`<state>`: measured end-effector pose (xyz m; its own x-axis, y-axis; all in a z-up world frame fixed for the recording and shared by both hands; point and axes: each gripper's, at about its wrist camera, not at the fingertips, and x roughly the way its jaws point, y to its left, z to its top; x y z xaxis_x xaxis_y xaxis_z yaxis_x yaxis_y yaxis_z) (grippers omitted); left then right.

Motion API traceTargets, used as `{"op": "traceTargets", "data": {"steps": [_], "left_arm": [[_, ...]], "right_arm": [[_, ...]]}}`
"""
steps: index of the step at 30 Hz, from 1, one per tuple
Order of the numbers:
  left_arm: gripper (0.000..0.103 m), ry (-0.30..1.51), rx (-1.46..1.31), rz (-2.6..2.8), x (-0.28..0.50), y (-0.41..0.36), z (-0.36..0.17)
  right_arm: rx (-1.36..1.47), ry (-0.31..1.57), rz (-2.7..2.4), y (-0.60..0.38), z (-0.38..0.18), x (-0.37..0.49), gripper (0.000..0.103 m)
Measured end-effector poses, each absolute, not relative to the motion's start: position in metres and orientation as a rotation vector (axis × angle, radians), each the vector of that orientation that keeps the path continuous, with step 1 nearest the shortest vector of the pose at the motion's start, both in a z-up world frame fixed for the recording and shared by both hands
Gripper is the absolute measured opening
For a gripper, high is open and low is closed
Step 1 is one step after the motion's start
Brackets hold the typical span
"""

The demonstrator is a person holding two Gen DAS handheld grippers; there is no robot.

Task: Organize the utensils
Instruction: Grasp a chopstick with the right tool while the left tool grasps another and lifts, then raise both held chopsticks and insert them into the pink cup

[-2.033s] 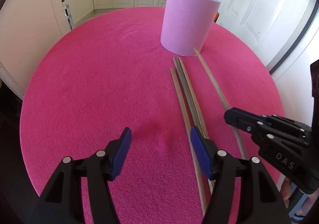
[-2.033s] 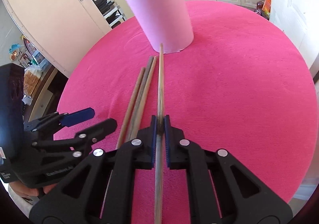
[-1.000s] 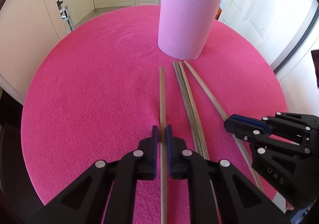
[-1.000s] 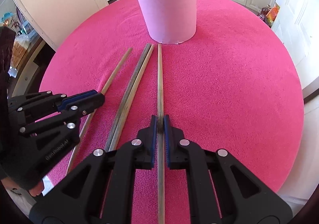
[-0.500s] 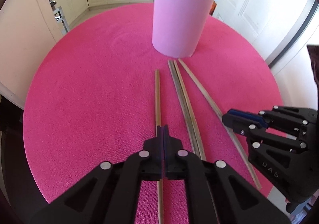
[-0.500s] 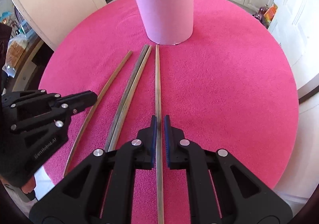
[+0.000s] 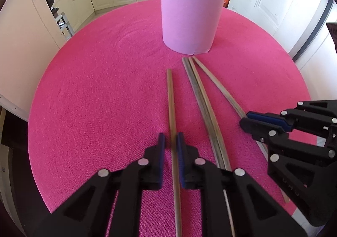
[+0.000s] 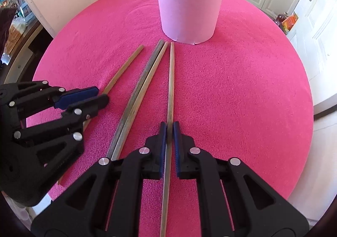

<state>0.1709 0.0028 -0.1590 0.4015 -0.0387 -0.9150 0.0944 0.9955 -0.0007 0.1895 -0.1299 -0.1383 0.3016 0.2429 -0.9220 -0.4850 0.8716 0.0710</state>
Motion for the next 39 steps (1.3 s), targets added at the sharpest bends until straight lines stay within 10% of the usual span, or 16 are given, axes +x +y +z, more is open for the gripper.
{"op": "traceTargets", "data": {"steps": [19, 39], "left_arm": [[0.006, 1.019, -0.001, -0.178, 0.147, 0.013, -0.118], [0.006, 0.17, -0.143, -0.267, 0.17, -0.014, -0.008]], "right_arm": [[0.001, 0.984, 0.562, -0.183, -0.101, 0.166, 0.006], [0.198, 0.312, 0.556, -0.2, 0.017, 0.176, 0.006]]}}
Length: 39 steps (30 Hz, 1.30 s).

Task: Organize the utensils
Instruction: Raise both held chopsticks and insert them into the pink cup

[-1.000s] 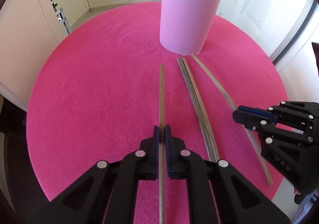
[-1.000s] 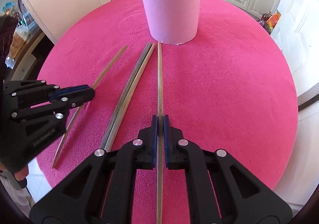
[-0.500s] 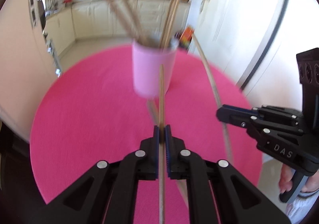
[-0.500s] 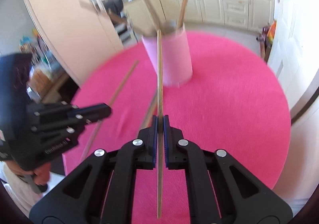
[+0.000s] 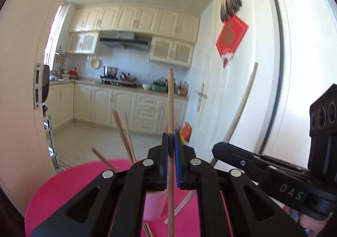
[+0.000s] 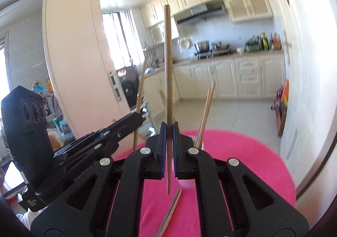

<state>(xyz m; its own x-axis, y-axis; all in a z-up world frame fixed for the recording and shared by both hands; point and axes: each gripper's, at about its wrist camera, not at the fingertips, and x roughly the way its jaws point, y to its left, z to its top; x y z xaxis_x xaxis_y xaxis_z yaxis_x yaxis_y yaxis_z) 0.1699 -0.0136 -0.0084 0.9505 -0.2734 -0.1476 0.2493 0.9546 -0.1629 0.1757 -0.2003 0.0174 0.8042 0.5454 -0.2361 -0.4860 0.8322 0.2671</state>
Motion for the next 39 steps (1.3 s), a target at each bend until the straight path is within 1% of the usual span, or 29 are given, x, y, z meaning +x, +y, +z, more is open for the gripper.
{"op": "traceTargets", "data": {"steps": [5, 11, 19, 30, 34, 39], "left_arm": [[0.006, 0.019, -0.221, -0.213, 0.183, 0.002, 0.0], [0.006, -0.092, -0.267, -0.172, 0.193, 0.001, 0.0], [0.006, -0.133, -0.263, -0.128, 0.213, 0.001, -0.012], [0.006, -0.048, -0.27, -0.139, 0.236, 0.004, -0.034], [0.006, -0.08, -0.265, -0.122, 0.231, 0.005, -0.032], [0.006, -0.203, -0.293, -0.117, 0.215, 0.009, -0.03]], "right_arm": [[0.195, 0.252, 0.514, -0.199, 0.023, 0.191, 0.006], [0.197, 0.196, 0.465, -0.2, 0.019, 0.205, 0.006], [0.208, 0.211, 0.44, -0.198, 0.003, 0.228, 0.006], [0.24, 0.252, 0.456, -0.195, -0.016, 0.24, 0.006], [0.245, 0.244, 0.46, -0.196, -0.017, 0.237, 0.006], [0.253, 0.255, 0.467, -0.198, -0.018, 0.242, 0.006]]}}
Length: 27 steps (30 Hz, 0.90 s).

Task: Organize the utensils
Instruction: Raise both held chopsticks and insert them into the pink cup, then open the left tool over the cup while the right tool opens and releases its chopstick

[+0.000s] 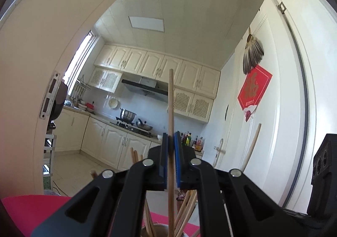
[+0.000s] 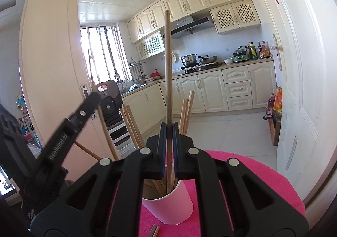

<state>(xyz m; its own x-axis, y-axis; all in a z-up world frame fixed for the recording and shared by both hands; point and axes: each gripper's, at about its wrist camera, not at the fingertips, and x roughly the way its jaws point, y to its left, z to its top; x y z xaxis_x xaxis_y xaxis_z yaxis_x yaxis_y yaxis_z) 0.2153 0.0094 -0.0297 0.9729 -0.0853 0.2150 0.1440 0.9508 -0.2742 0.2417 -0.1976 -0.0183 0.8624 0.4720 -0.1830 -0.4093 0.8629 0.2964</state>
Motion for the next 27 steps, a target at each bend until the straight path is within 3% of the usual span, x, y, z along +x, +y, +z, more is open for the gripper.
{"op": "traceTargets", "data": {"steps": [11, 21, 23, 24, 27], "left_arm": [[0.006, -0.224, -0.192, -0.116, 0.219, -0.01, -0.041], [0.007, -0.1, -0.271, -0.151, 0.238, 0.005, -0.047], [0.018, -0.085, -0.281, -0.161, 0.239, 0.007, -0.046], [0.03, -0.077, -0.284, -0.161, 0.239, 0.007, -0.046], [0.032, -0.066, -0.282, -0.168, 0.239, 0.007, -0.046]], "right_arm": [[0.244, 0.271, 0.473, -0.196, -0.021, 0.244, 0.006], [0.235, 0.291, 0.482, -0.191, -0.025, 0.245, 0.006], [0.234, 0.293, 0.482, -0.191, -0.025, 0.246, 0.006], [0.233, 0.294, 0.482, -0.191, -0.026, 0.245, 0.006], [0.228, 0.298, 0.485, -0.188, -0.027, 0.245, 0.006]]}}
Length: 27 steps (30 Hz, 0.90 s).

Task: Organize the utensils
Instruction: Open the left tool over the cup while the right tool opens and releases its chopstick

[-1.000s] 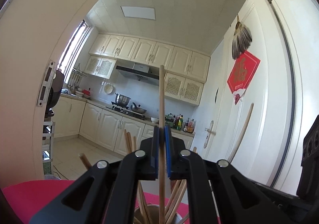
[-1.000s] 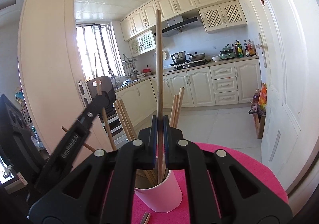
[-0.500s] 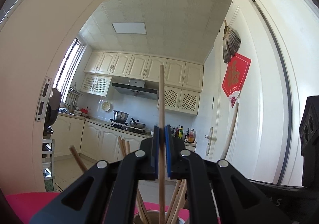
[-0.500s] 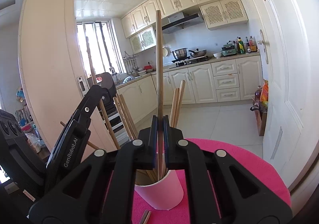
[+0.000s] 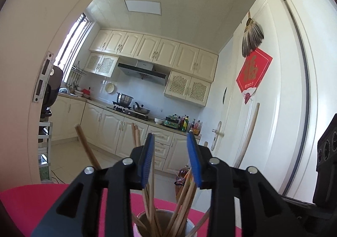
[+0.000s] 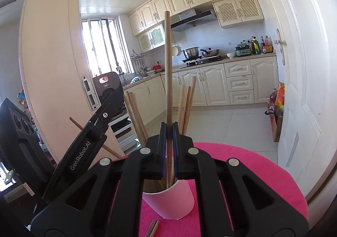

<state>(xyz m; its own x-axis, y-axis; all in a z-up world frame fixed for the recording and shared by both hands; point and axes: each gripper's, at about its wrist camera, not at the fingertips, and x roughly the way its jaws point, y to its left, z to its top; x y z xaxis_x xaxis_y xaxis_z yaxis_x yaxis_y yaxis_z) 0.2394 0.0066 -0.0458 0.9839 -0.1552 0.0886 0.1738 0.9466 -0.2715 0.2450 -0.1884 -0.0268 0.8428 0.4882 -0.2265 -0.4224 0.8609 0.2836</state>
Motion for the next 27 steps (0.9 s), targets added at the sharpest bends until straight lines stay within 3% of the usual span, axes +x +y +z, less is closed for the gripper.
{"op": "traceTargets", "data": {"steps": [5, 13, 27], "left_arm": [[0.033, -0.042, -0.281, -0.161, 0.2418, 0.0066, -0.0467], [0.043, -0.034, -0.254, -0.156, 0.2403, 0.0041, -0.0465], [0.046, -0.03, -0.255, -0.152, 0.2396, 0.0073, -0.0469]], "right_arm": [[0.226, 0.302, 0.487, -0.1867, -0.0279, 0.2444, 0.006], [0.217, 0.32, 0.489, -0.183, -0.0317, 0.2464, 0.006], [0.222, 0.324, 0.453, -0.1837, -0.0334, 0.2486, 0.008]]}}
